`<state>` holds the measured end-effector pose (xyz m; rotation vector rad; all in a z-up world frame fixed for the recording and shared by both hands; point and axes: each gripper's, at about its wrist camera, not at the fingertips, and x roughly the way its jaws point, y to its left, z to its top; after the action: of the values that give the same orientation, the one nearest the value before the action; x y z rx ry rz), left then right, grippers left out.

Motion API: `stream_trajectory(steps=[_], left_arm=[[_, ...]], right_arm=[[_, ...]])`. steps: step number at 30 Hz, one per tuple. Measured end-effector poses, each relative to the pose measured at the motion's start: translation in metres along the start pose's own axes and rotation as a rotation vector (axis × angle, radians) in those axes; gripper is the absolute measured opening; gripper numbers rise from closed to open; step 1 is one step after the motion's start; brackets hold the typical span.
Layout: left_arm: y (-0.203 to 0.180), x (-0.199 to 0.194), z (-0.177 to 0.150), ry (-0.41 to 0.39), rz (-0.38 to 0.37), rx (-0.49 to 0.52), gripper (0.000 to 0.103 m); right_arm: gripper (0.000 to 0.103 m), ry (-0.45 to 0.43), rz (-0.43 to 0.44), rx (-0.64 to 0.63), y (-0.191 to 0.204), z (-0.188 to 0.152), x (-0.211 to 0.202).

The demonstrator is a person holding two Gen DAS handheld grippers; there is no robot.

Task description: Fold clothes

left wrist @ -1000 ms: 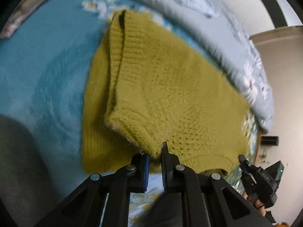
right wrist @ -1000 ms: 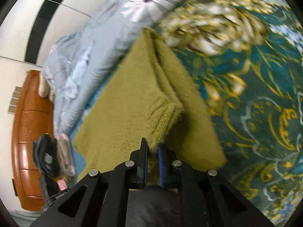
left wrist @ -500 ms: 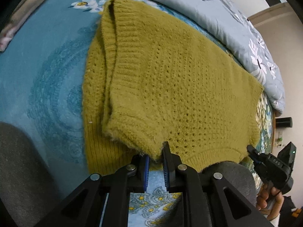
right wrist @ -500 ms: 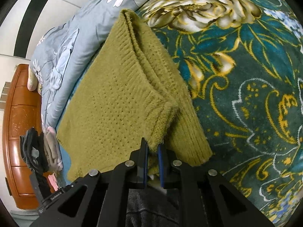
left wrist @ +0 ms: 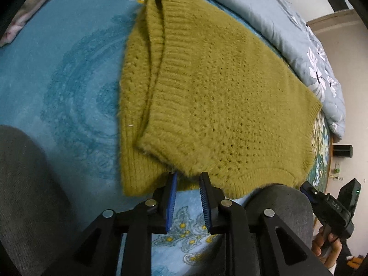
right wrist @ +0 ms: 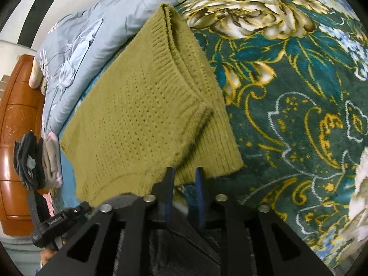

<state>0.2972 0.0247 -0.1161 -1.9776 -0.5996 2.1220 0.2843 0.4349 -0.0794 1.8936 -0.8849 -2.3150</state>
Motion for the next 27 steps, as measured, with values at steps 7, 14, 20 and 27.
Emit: stream_trajectory(steps=[7, 14, 20, 27], left_arm=[[0.003, -0.029, 0.022, -0.141, 0.037, -0.002, 0.046], [-0.017, -0.012, 0.034, -0.122, -0.043, -0.005, 0.047], [-0.052, 0.025, 0.024, -0.014, -0.037, 0.159, 0.047], [-0.065, 0.046, 0.014, 0.025, 0.051, 0.257, 0.047]], right_arm=[[0.067, -0.161, 0.056, 0.039, -0.018, 0.007, -0.023], [0.067, -0.141, 0.081, 0.131, -0.038, 0.032, -0.001], [0.044, -0.068, 0.150, 0.172, -0.041, 0.049, 0.019], [0.024, -0.029, 0.105, 0.164, -0.028, 0.057, 0.023]])
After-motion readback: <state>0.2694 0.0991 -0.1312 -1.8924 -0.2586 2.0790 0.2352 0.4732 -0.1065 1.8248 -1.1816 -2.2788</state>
